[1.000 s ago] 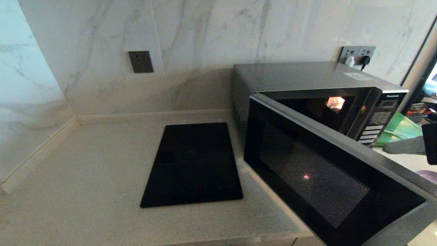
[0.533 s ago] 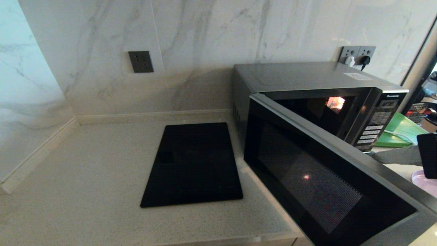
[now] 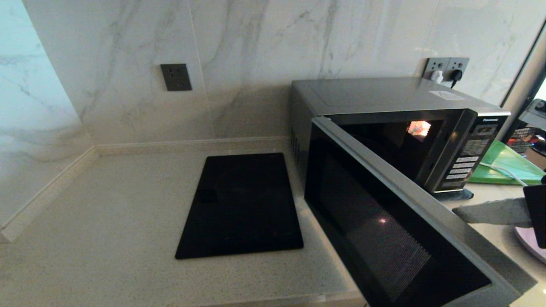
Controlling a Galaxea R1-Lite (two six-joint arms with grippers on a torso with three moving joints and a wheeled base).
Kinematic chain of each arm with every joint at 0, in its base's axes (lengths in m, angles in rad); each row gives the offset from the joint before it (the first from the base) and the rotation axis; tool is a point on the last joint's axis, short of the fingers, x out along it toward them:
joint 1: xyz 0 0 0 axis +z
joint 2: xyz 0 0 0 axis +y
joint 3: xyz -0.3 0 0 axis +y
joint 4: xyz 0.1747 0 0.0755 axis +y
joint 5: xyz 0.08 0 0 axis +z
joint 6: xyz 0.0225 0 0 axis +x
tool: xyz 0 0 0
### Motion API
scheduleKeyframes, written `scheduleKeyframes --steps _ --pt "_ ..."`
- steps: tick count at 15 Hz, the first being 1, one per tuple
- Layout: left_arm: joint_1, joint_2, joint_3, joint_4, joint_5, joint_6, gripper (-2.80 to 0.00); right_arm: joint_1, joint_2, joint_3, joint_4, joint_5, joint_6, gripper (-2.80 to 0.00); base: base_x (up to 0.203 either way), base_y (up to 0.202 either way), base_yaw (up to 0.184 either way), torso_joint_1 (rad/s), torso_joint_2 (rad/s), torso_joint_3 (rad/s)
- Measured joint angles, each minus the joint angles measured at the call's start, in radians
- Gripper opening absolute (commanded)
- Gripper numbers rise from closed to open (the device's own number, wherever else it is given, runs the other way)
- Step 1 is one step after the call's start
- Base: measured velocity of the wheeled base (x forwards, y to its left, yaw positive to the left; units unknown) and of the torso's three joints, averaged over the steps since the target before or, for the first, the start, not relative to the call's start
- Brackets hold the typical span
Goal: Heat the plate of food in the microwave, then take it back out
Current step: Open the microwave oven
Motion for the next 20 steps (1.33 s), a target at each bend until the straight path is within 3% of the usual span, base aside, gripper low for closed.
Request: scheduleKeyframes --steps 5,8,12,16,20 --pt "0.000 0.000 0.000 0.000 0.000 0.000 -2.80 0.006 0.006 0.022 -0.018 -0.015 0.019 -2.80 0.000 0.000 0.000 0.000 0.00 0.000" --pt "0.000 0.000 0.000 0.000 0.000 0.000 -2.80 -0.089 0.010 0.054 -0.079 -0.022 -0.033 -2.80 0.000 0.000 0.000 0.000 0.00 0.000" --pt "0.000 0.000 0.000 0.000 0.000 0.000 -2.80 -0.343 0.023 0.018 -0.083 -0.043 -0.081 -2.80 0.000 0.000 0.000 0.000 0.00 0.000" --pt "0.000 0.000 0.000 0.000 0.000 0.000 -2.80 -0.661 0.071 -0.066 -0.047 -0.047 -0.087 -2.80 0.000 0.000 0.000 0.000 0.00 0.000" --pt "0.000 0.000 0.000 0.000 0.000 0.000 -2.80 -0.957 0.168 -0.182 0.098 -0.042 -0.085 -2.80 0.000 0.000 0.000 0.000 0.00 0.000"
